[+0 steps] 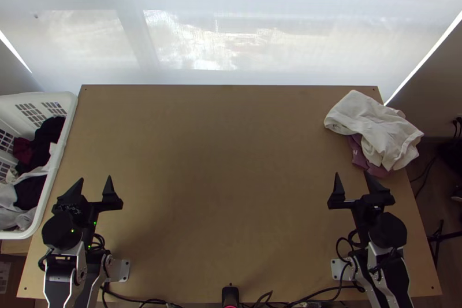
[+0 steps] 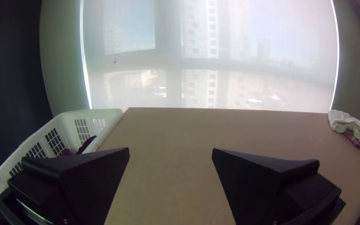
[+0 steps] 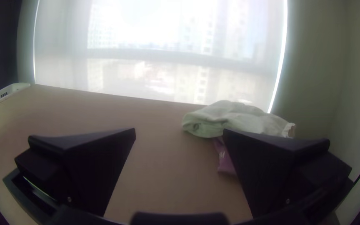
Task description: Fold the t-shirt
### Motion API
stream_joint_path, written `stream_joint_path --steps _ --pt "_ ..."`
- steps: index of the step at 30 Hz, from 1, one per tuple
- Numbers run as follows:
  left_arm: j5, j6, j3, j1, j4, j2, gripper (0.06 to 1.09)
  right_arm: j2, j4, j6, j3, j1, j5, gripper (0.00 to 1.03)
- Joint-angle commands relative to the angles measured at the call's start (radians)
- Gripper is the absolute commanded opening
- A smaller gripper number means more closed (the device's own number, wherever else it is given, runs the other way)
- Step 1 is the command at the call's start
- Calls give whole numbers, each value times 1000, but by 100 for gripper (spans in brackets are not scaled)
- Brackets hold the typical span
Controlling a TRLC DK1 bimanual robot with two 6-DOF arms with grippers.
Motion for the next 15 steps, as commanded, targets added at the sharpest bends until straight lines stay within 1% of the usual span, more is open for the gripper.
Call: stream_joint_path --steps 1,15 --pt "1 -32 -17 14 -27 -18 103 -43 -32 39 -24 -13 3 98" --pt "0 -32 -15 14 -47 -20 103 -43 -32 42 -24 -13 3 98"
